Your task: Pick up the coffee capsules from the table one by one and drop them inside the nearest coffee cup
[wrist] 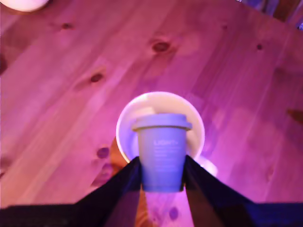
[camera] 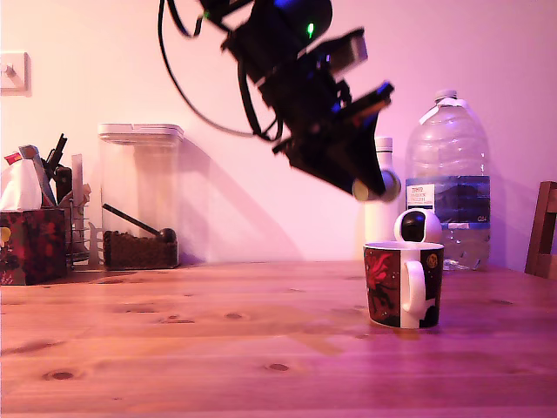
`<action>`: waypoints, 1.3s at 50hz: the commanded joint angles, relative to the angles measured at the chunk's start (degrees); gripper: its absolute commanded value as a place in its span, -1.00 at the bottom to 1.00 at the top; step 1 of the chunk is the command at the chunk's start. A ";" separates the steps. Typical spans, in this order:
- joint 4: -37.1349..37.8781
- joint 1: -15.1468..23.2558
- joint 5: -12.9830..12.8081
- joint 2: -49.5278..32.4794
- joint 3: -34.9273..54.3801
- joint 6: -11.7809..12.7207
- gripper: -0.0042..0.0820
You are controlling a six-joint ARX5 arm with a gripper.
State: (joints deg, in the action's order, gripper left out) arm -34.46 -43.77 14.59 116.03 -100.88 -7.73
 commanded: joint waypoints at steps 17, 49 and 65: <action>-10.27 -1.62 -1.62 10.88 -15.23 -2.60 -0.44; -16.33 -2.64 -4.44 16.63 -21.31 -4.31 -0.44; -15.89 -3.06 -4.37 16.63 -21.31 -4.35 -0.38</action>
State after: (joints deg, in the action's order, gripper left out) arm -50.96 -46.33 10.33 130.45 -122.04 -11.57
